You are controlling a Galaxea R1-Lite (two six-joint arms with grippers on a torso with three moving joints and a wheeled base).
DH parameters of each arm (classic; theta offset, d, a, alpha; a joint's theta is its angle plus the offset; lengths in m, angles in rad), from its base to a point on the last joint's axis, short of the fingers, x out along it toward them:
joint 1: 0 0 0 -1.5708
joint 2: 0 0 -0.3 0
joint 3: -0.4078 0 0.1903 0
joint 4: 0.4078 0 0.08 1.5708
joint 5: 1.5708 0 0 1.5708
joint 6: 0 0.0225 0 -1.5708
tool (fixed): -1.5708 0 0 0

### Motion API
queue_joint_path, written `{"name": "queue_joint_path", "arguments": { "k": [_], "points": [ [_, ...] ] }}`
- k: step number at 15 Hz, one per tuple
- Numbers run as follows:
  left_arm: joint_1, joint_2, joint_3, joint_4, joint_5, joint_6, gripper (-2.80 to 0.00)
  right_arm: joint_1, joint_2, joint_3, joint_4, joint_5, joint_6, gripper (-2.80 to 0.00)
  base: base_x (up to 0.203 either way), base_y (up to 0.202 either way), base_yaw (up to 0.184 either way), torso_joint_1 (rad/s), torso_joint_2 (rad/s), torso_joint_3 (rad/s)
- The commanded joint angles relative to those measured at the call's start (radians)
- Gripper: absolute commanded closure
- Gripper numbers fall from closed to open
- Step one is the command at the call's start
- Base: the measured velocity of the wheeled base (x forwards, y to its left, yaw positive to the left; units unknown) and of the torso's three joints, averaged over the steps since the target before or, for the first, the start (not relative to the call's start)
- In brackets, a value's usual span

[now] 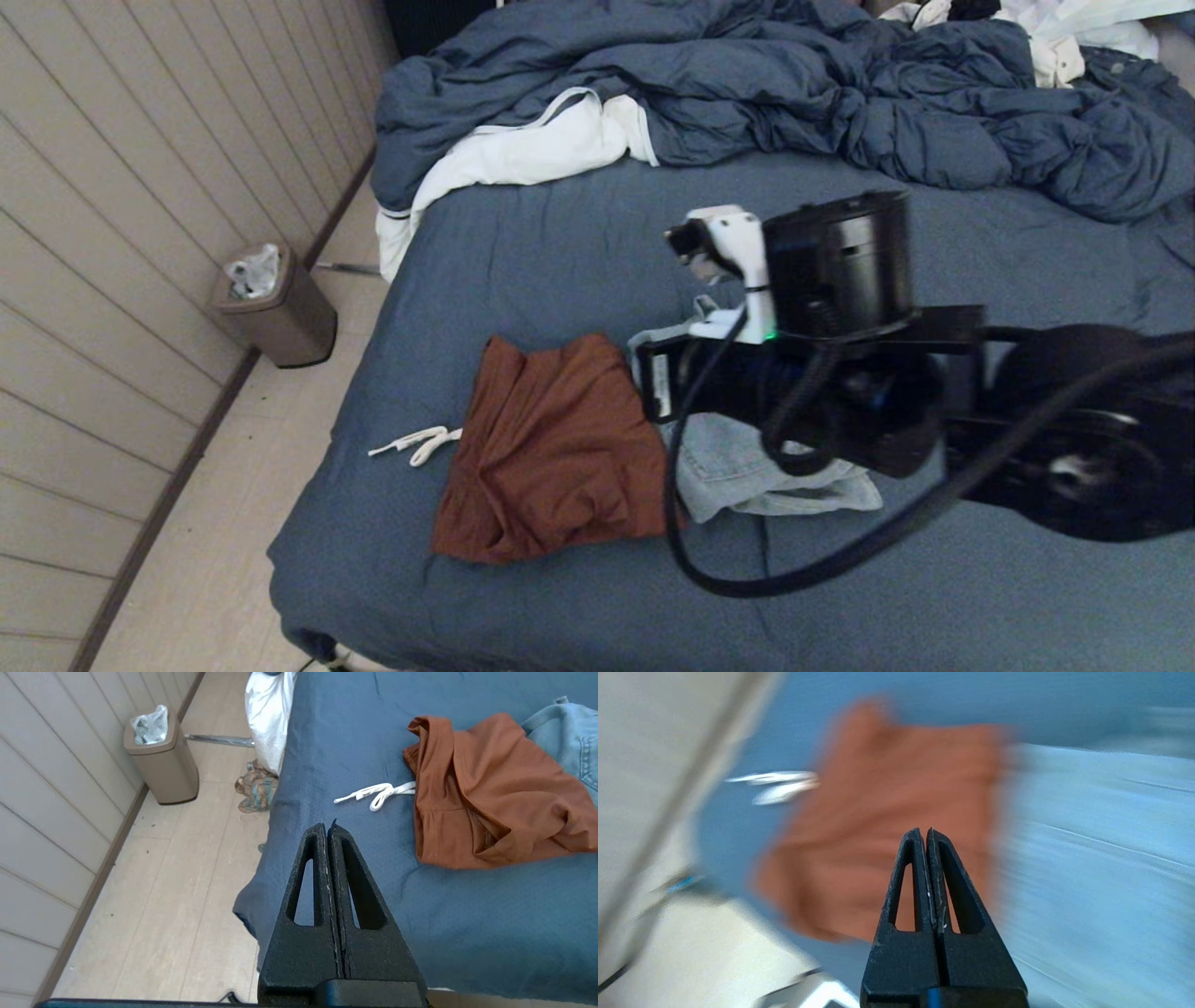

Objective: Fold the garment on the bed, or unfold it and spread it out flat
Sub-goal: Unford the brown shorts

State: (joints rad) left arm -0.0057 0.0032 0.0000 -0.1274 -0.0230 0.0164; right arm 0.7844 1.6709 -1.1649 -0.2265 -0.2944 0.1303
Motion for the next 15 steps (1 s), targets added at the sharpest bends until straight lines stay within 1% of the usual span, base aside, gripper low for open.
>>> {"name": "queue_joint_path", "arguments": {
  "k": [1, 3, 4, 5, 7, 8, 9, 10, 11, 13, 14, 15],
  "points": [
    [0.0, 0.0, 0.0, -0.001, 0.0, 0.0, 0.0, -0.032, -0.238, 0.121, 0.013, -0.125, -0.005, 0.0, 0.0, 0.0, 0.0, 0.0, 0.0, 0.0],
    [0.0, 0.0, 0.0, -0.001, 0.0, 0.0, 0.0, -0.063, -0.401, 0.247, 0.065, -0.343, -0.013, 0.0, 0.0, 0.0, 0.0, 0.0, 0.0, 0.0],
    [0.0, 0.0, 0.0, -0.001, 0.0, -0.001, 0.0, -0.104, -0.489, 0.319, 0.088, -0.421, -0.015, 0.0, 0.0, 0.0, 0.0, 0.0, 0.0, 0.0],
    [0.0, 0.0, 0.0, -0.001, 0.0, -0.001, 0.0, -0.186, -0.56, 0.375, 0.108, -0.456, -0.015, 0.0, 0.0, 0.0, 0.0, 0.0, 0.0, 0.0],
    [0.0, 0.0, 0.0, -0.001, 0.0, -0.001, 0.0, -0.418, -0.691, 0.483, 0.142, -0.476, -0.013, 0.0, 0.0, 0.0, 0.0, 0.0, 0.0, 0.0],
    [0.0, 0.0, 0.0, -0.001, 0.0, -0.001, 0.0, -0.524, -0.787, 0.539, 0.154, -0.482, -0.013, 0.0, 0.0, 0.0, 0.0, 0.0, 0.0, 0.0],
    [0.0, 0.0, 0.0, -0.001, 0.0, -0.001, 0.0, -0.603, -0.879, 0.591, 0.164, -0.486, -0.013, 0.0, 0.0, 0.0, 0.0, 0.0, 0.0, 0.0],
    [0.0, 0.0, 0.0, -0.001, 0.0, -0.001, 0.0, -0.658, -0.969, 0.642, 0.173, -0.487, -0.015, 0.0, 0.0, 0.0, 0.0, 0.0, 0.0, 0.0],
    [0.0, 0.0, 0.0, -0.001, 0.0, -0.001, 0.0, -0.694, -1.068, 0.69, 0.182, -0.488, -0.025, 0.0, 0.0, 0.0, 0.0, 0.0, 0.0, 0.0],
    [0.0, 0.0, 0.0, -0.001, 0.0, -0.001, 0.0, -0.724, -1.269, 0.741, 0.215, -0.47, -0.087, 0.0, 0.0, 0.0, 0.0, 0.0, 0.0, 0.0],
    [0.0, 0.0, 0.0, -0.001, 0.0, -0.001, 0.0, -0.735, -1.372, 0.765, 0.252, -0.424, -0.132, 0.0, 0.0, 0.0, 0.0, 0.0, 0.0, 0.0],
    [0.0, 0.0, 0.0, -0.001, 0.0, -0.001, 0.0, -0.749, -1.451, 0.805, 0.293, -0.34, -0.169, 0.0, 0.0, 0.0, 0.0, 0.0, 0.0, 0.0]
  ]
}}
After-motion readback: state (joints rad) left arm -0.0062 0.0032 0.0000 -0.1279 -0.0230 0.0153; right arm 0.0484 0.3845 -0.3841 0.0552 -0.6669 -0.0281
